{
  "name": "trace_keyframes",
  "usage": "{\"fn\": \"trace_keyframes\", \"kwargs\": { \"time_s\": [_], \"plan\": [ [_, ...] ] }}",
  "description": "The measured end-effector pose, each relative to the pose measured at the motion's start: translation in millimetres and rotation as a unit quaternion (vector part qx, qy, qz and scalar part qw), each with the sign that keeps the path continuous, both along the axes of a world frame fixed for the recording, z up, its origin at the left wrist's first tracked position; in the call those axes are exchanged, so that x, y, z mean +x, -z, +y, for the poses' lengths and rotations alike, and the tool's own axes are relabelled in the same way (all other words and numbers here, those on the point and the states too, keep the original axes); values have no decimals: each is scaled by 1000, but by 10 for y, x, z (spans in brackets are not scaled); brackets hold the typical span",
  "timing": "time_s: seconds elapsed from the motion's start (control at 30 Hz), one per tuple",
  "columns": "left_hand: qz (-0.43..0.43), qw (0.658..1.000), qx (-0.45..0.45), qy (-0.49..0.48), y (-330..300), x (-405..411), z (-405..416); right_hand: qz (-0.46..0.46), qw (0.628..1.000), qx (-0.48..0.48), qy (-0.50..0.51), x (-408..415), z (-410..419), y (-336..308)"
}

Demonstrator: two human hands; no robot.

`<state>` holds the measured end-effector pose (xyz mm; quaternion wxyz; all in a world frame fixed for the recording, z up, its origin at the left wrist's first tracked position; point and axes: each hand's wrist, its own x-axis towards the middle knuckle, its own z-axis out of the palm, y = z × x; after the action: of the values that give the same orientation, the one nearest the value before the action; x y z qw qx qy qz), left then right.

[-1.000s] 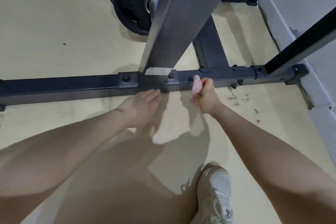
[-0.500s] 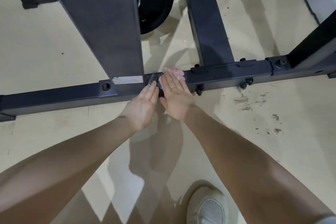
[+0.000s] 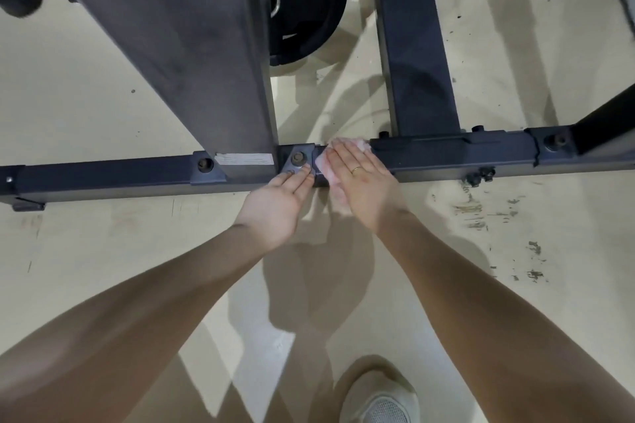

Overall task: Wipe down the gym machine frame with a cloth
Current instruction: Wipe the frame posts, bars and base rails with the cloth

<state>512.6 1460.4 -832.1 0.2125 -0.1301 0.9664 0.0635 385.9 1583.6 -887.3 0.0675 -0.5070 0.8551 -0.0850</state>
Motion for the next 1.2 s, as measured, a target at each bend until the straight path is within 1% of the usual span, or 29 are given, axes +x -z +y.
{"fn": "trace_keyframes", "kwargs": {
  "time_s": [0.1, 0.2, 0.3, 0.37, 0.43, 0.5, 0.57, 0.63, 0.67, 0.7, 0.77, 0.8, 0.87, 0.93, 0.97, 1.03, 1.07, 1.1, 1.13, 1.2],
  "plan": [
    [1, 1000, 2, 12, -19, -4, -25, 6, 1000, 7, 28, -25, 171, 68],
    [1, 1000, 5, 17, -40, -3, -59, 1, 998, -15, 58, 119, -5, 33],
    [1, 1000, 9, 25, -68, -17, -92, -31, 999, 42, -16, 165, -231, -17],
    [-7, 1000, 12, 21, -86, -23, -114, -18, 997, 68, -38, 98, -251, 15],
    [-18, 999, 20, 21, -115, -31, -130, -16, 998, 64, -15, 15, -144, 70],
    [-37, 999, 23, 32, -146, -29, -144, -7, 998, 51, 32, -24, -42, 59],
    [-45, 998, 24, 48, -171, -47, -181, 3, 995, 63, 72, 1, -36, 19],
    [-44, 997, 23, 66, -195, -62, -229, -12, 996, 59, 63, 121, -169, -31],
    [-42, 996, 25, 75, -205, -65, -246, -31, 996, 72, 36, 162, -242, -43],
    [-42, 995, 29, 84, -208, -59, -266, -56, 993, 105, 13, 172, -279, -53],
    [-42, 994, 35, 92, -208, -45, -293, -20, 993, 119, -10, 89, -286, -79],
    [-46, 994, 35, 97, -203, -36, -290, 1, 994, 109, -5, 25, -237, -92],
    [-62, 992, 30, 110, -191, -18, -288, 33, 994, 93, 44, -72, -133, 2],
    [-69, 990, 28, 118, -169, 12, -327, -1, 993, 78, 86, 22, -143, -18],
    [-74, 990, 35, 119, -167, 37, -354, 0, 993, 78, 90, 78, -178, -70],
    [-83, 986, 62, 129, -185, 100, -389, -13, 994, 94, 60, 107, -224, -199],
    [-81, 985, 69, 135, -205, 131, -402, -83, 991, 79, 68, 86, -228, -307],
    [-73, 985, 72, 136, -226, 162, -414, -159, 979, 79, 97, 57, -218, -424],
    [-57, 987, 78, 129, -243, 187, -427, -212, 965, 56, 142, 14, -195, -521],
    [-27, 988, 87, 127, -259, 233, -440, -242, 939, -1, 244, 1, -126, -640]
  ]
}}
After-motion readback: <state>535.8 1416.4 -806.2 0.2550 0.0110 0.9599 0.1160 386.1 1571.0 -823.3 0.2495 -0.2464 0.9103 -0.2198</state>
